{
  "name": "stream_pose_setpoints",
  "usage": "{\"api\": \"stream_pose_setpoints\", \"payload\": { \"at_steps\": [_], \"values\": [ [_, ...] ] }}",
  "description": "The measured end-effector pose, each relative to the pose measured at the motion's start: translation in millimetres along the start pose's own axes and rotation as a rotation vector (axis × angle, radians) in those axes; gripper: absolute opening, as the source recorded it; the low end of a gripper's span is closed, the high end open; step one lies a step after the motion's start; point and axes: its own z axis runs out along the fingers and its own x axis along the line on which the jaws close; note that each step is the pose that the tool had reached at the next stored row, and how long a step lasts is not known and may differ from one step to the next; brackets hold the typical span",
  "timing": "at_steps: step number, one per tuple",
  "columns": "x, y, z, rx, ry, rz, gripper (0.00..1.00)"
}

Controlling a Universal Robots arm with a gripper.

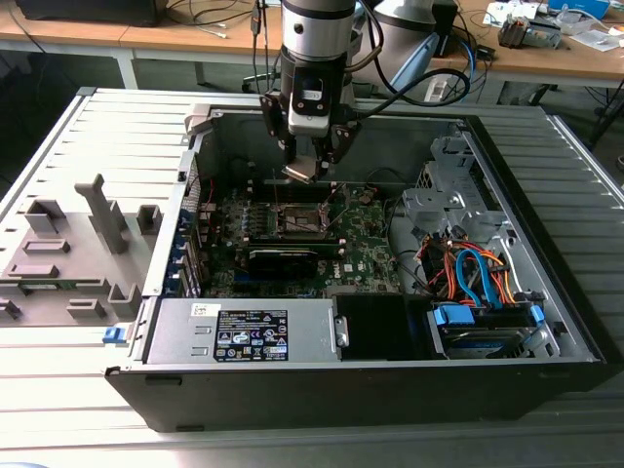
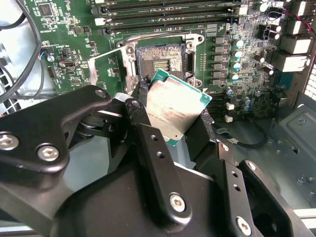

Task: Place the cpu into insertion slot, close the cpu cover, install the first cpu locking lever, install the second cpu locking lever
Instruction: 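Place the cpu into insertion slot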

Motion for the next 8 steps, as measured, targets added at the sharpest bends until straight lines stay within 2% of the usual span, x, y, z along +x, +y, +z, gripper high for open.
{"api": "stream_pose_setpoints", "payload": {
  "at_steps": [8],
  "values": [
    [0.0, 0.0, 0.1, -0.0002, -0.0001, 0.011, 0.55]
  ]
}}
